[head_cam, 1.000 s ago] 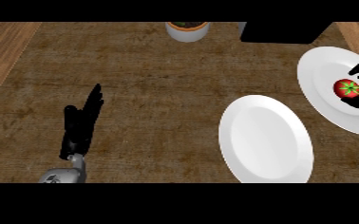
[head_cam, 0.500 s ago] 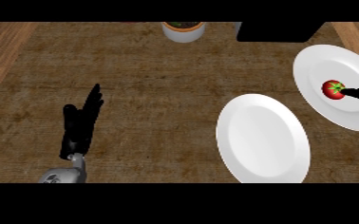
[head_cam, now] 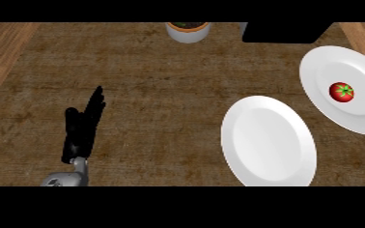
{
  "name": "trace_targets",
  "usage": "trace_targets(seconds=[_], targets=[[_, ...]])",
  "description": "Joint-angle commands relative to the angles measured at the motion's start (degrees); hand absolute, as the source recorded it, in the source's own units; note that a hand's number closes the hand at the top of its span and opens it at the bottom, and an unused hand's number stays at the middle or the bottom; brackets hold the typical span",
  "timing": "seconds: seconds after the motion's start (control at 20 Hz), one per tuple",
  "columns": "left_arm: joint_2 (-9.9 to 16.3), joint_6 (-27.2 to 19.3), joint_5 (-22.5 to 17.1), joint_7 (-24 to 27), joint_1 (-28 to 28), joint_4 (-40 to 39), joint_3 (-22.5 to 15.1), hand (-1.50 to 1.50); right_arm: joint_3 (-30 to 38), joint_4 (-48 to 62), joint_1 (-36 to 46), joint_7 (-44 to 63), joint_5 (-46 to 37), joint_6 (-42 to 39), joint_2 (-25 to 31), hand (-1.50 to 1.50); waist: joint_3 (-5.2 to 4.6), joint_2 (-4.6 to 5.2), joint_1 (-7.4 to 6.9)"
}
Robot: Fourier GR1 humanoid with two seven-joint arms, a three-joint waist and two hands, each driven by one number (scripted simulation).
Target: Pick the tomato from the plate and place it in the plate
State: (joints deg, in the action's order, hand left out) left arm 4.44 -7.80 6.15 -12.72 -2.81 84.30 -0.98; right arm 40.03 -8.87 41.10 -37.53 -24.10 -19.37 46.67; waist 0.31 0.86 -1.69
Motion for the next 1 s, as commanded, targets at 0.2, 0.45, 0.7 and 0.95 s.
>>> trace_targets(seconds=[0.2, 0.45, 0.7, 0.95], targets=[[-1.4, 0.2, 0.4, 3.3, 1.5, -1.8, -1.1, 0.00, 0.7, -0.3, -4.4, -6.9, 1.9, -2.5, -3.1, -1.50, 0.01, 0.17, -0.50], [0.6, 0.7, 0.1, -1.0, -1.9, -0.2, 0.3, 0.00, 0.1, -1.1, -3.2, -6.0, 1.8, -2.7, -1.0, -1.50, 0.05, 0.24, -0.72], [0.8, 1.9, -0.6, -0.2, 0.2, 0.8, 0.3, 0.00, -0.9, -0.6, -4.6, -5.1, 1.1, 2.3, -2.9, -1.50, -0.01, 0.11, -0.68], [1.4, 1.8, -0.1, -2.2, -1.0, 1.2, 0.5, 0.00, -2.2, -0.9, -5.1, -5.9, 0.0, 7.0, -5.1, -1.50, 0.02, 0.16, -0.80]])
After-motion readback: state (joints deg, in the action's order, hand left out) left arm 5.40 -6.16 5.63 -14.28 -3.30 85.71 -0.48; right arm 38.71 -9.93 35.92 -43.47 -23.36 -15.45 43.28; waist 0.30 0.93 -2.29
